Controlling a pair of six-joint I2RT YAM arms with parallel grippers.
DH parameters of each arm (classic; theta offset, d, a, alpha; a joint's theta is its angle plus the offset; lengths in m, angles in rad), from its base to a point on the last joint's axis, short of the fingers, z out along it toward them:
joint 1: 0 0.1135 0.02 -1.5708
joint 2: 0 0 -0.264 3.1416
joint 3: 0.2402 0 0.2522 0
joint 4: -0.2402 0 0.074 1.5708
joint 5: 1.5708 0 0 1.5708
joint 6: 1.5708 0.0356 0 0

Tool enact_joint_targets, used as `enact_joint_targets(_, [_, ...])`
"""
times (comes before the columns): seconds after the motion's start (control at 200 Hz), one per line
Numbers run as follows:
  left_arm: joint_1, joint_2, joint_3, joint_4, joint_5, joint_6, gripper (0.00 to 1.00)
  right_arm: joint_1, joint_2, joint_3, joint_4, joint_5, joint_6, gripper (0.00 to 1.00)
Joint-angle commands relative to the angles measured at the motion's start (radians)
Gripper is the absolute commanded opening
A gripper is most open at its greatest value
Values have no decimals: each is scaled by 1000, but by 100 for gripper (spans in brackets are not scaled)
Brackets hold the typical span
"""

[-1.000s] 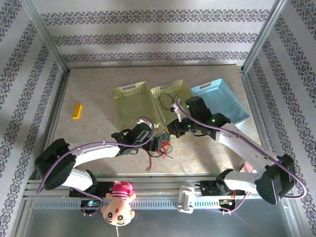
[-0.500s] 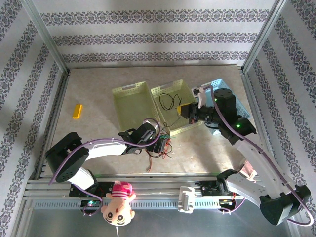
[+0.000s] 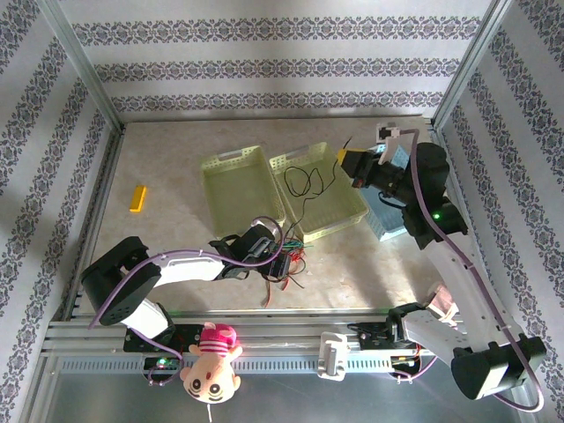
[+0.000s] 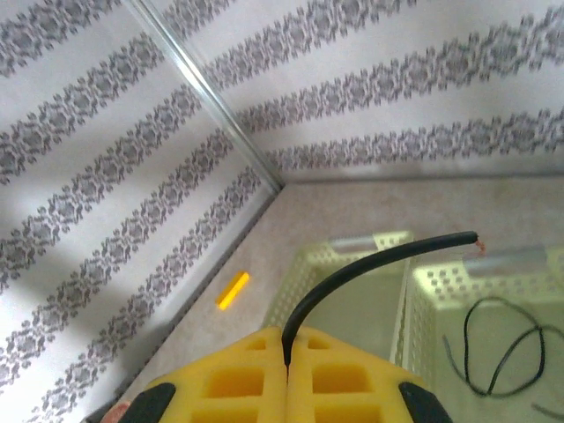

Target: Untangle the cables

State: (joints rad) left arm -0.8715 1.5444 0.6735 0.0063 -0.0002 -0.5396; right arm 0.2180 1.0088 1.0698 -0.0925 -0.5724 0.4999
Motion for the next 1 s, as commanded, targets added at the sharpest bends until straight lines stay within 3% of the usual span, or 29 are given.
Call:
enact_joint_targets(0.0, [-15,15,-19,7,-16,-18,99,-9,-27,50,101,35,11,0])
enact_joint_targets(0.315, [-15,31,-22,15,-12,-18,99,-15,-19,107,87,47,-15,0])
enact_joint_targets(0.515, [-15,-58,-32,72,51,31,99,-7,-12,68,49,24,-5,0])
enact_joint_targets(0.62, [-15,-151,-10,66,70,54,99,-2,-30,48,-10,91,-30,0])
enact_joint_targets(0.805, [-9,-255,93,10,71,106,99,-6,-86,7,-86,329,-60,0])
enact_joint_targets(0.994, [9,-213,186,-6,124,127,99,-8,-77,1,-91,266,-58,0])
